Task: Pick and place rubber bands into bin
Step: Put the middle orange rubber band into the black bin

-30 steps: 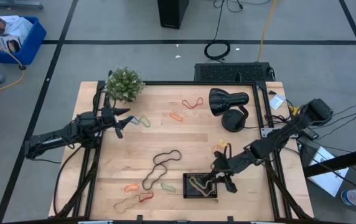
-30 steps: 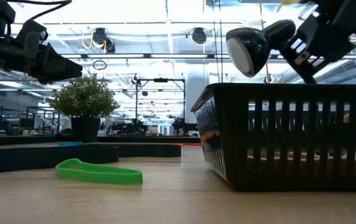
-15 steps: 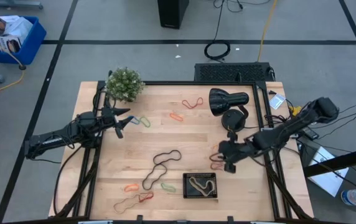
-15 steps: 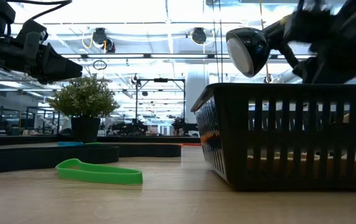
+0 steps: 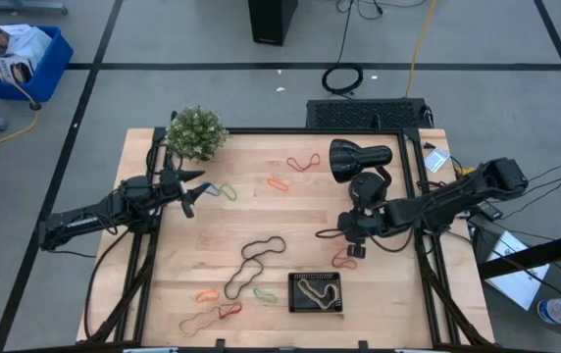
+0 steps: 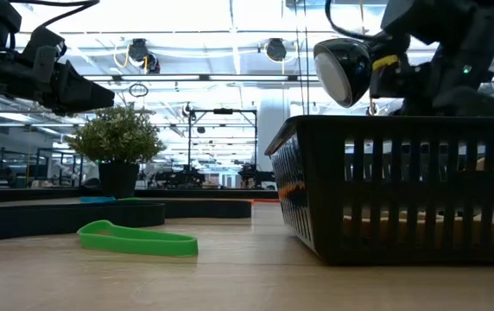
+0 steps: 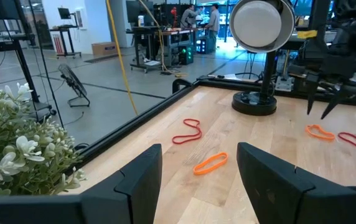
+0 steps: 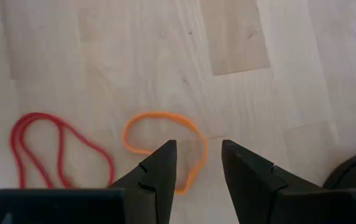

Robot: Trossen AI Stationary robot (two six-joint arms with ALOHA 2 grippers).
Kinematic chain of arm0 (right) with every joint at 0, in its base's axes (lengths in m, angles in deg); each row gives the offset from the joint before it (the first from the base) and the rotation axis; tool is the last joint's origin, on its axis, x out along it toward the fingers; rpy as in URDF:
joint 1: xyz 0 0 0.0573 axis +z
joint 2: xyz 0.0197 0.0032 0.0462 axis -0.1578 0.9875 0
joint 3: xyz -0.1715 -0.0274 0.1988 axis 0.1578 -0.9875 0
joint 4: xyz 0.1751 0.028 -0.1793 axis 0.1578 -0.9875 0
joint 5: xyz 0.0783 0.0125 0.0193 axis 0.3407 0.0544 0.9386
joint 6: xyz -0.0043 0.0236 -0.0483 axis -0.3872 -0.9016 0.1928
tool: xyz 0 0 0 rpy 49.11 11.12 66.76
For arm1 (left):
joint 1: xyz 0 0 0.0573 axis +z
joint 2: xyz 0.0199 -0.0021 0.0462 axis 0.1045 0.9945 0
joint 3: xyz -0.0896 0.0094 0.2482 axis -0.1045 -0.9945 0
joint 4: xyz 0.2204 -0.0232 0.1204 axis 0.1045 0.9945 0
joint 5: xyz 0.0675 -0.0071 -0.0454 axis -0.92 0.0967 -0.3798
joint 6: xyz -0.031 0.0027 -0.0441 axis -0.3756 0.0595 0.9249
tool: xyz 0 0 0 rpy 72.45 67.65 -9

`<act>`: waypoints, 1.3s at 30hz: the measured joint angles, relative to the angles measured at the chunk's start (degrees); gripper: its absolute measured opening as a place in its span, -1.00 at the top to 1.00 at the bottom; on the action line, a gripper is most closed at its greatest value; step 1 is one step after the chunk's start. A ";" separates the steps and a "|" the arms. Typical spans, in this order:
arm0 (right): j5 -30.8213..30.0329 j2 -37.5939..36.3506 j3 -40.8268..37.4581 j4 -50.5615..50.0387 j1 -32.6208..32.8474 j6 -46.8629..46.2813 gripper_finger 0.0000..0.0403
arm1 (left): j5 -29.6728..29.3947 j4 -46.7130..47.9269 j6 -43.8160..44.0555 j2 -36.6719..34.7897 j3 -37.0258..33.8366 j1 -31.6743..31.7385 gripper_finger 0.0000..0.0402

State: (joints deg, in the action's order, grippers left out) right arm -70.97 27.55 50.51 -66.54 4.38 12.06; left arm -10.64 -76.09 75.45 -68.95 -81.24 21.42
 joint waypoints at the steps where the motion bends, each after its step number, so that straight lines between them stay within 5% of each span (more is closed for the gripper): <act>1: 0.02 0.49 0.00 0.01 -0.37 0.01 0.40 | 0.00 0.00 0.00 0.00 0.00 0.00 -0.08; 22: 6.21 9.46 0.22 3.00 -5.72 1.72 0.39 | -0.09 0.02 -0.07 0.01 0.00 0.00 -0.08; 39: 6.05 7.53 -0.06 4.16 -5.54 2.49 0.37 | -0.09 0.02 0.00 0.00 0.00 0.00 -0.08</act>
State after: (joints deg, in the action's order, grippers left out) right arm -64.92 35.08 50.45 -62.38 -1.16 14.55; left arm -10.72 -76.07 75.45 -68.95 -81.24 21.42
